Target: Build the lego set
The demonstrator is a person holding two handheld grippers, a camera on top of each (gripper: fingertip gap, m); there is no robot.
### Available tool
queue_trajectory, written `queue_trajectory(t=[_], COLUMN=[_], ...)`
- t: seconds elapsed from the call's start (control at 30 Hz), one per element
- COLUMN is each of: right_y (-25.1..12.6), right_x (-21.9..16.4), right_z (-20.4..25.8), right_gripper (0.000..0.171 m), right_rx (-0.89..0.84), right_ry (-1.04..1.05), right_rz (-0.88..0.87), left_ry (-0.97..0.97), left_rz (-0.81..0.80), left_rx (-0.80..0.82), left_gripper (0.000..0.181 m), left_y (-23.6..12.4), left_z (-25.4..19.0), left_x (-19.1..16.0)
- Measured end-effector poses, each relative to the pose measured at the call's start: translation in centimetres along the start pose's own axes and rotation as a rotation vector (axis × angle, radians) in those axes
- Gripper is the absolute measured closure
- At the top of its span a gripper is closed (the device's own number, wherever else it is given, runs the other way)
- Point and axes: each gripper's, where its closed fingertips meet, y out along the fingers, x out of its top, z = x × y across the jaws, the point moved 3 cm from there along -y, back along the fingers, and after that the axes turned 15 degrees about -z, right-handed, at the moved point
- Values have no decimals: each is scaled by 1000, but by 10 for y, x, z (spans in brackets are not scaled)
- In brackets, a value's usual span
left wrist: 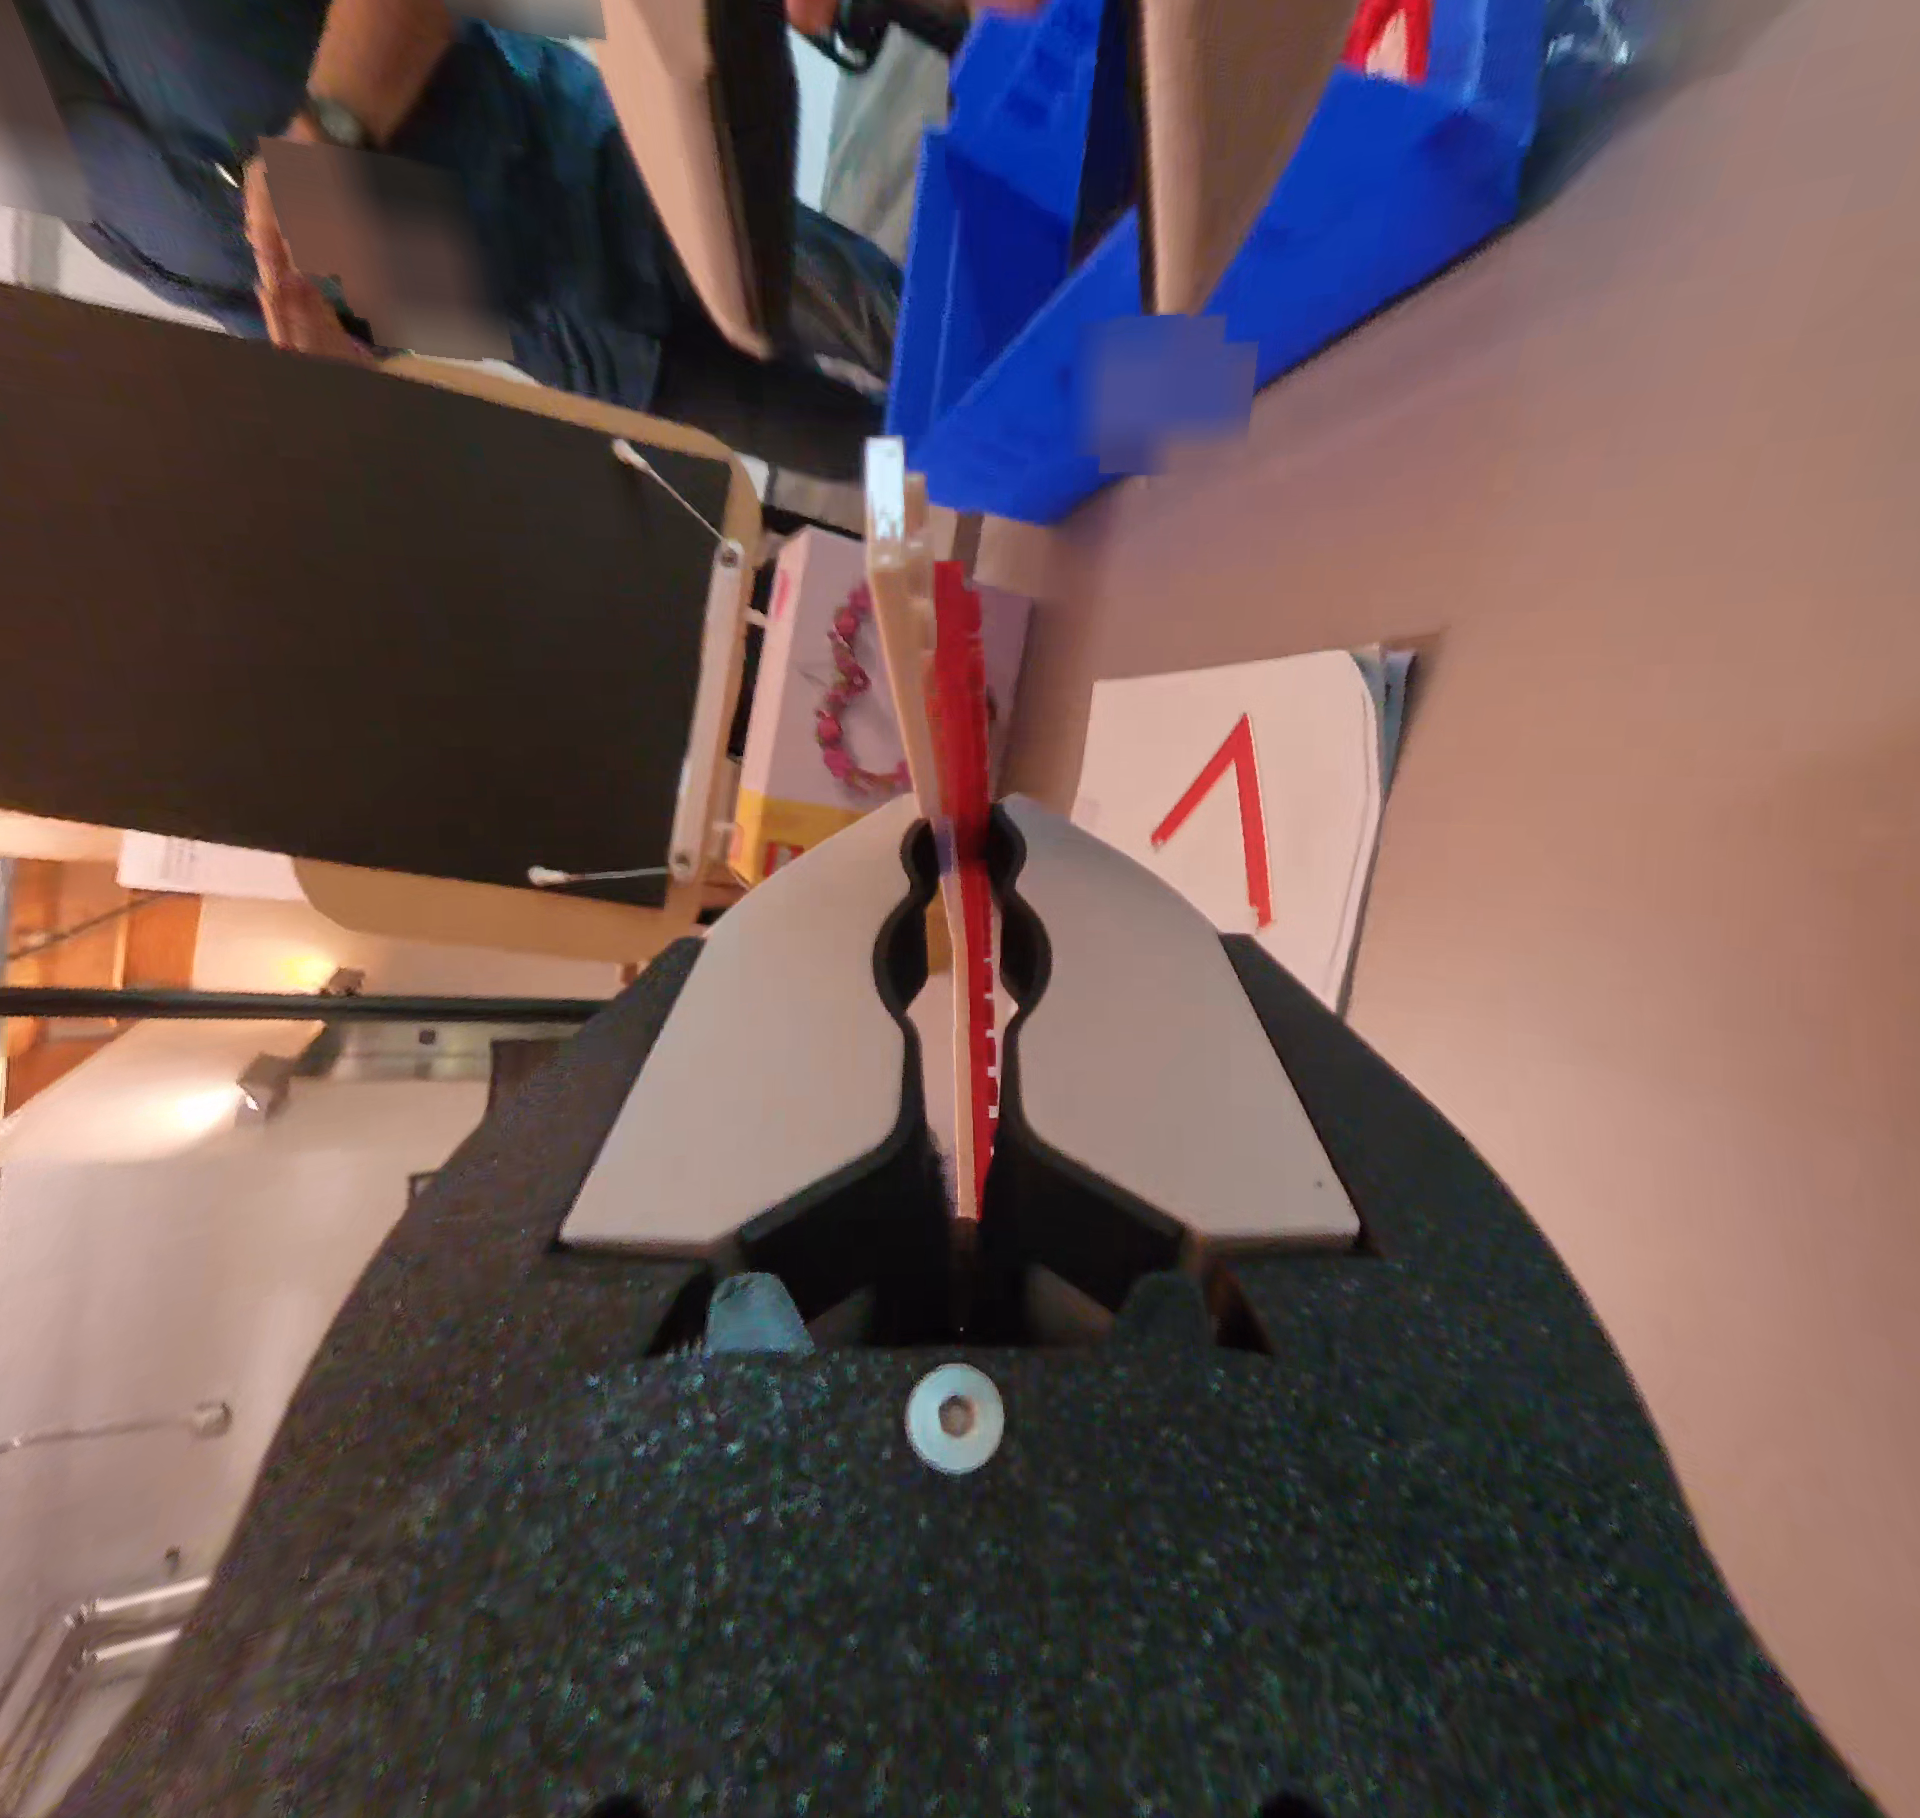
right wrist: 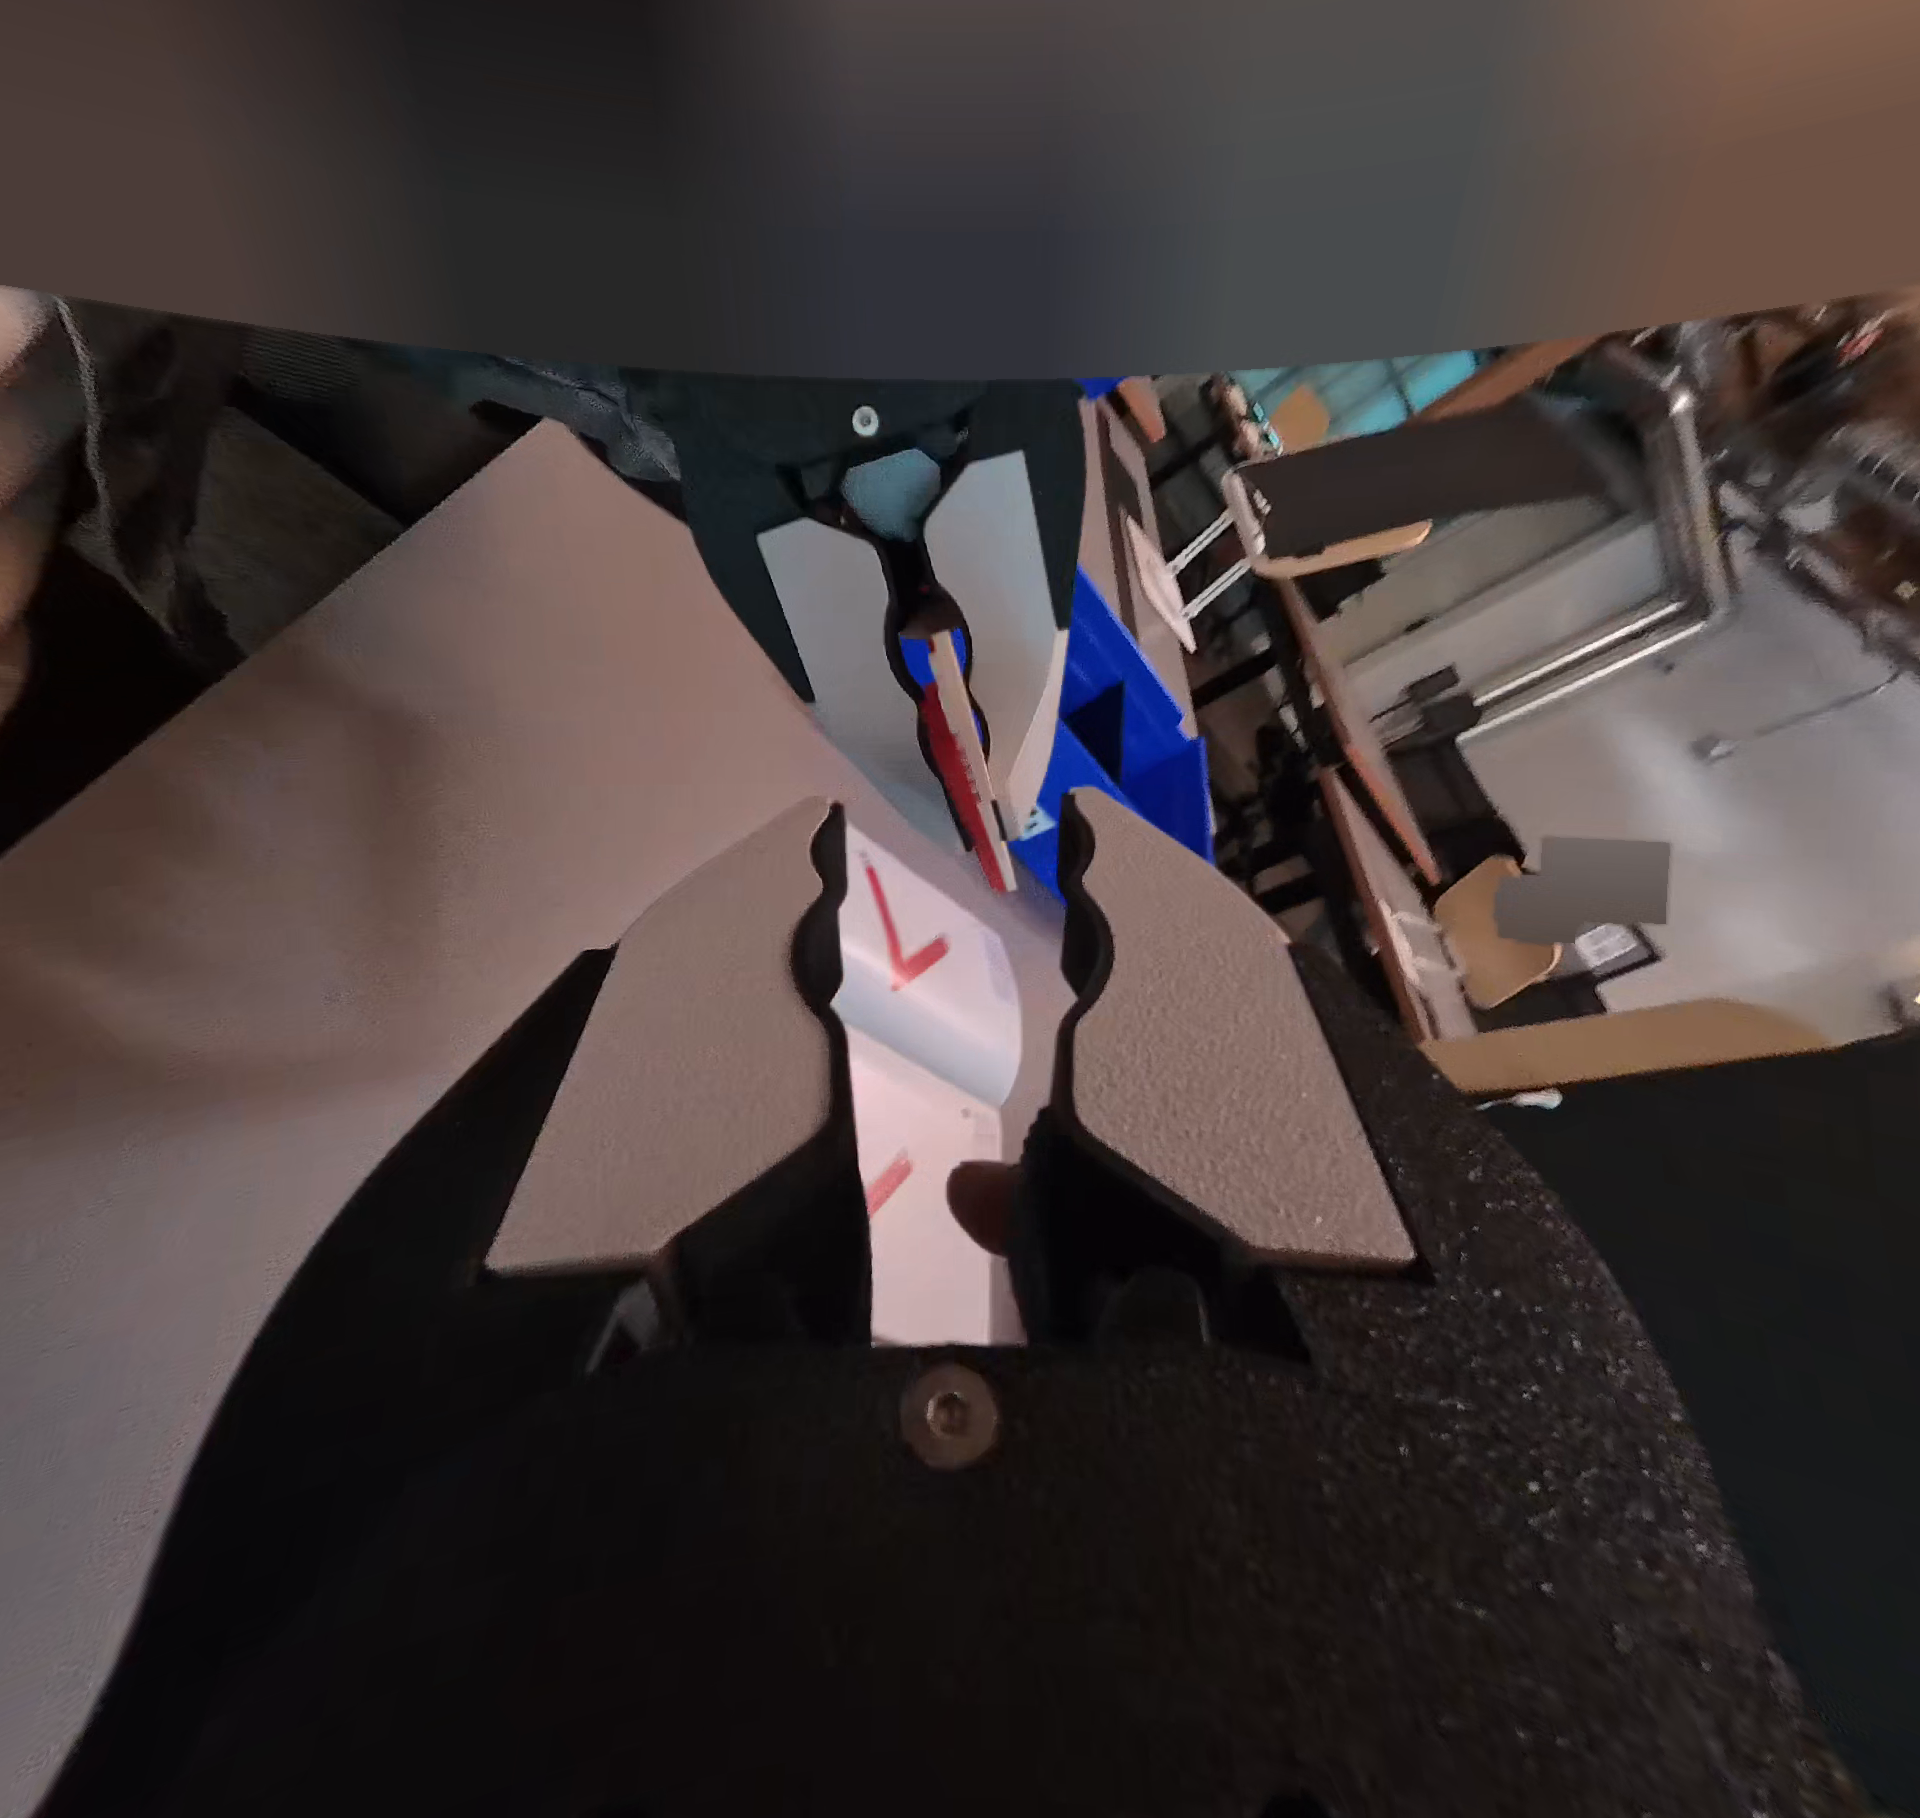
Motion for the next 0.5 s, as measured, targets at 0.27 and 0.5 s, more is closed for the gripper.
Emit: queue_trajectory(t=[0.27,0.5], right_y=[14,17], right_x=[14,12], right_z=[-11,-14], right_gripper=[141,151], right_rx=[73,46], right_ry=[-103,-129], right_rz=[-102,-137], left_ry=[63,60], left_rz=[-120,-161], left_rx=[-9,-31], left_gripper=[174,174], left_y=[-5,-5], left_z=[18,19], left_x=[31,38])
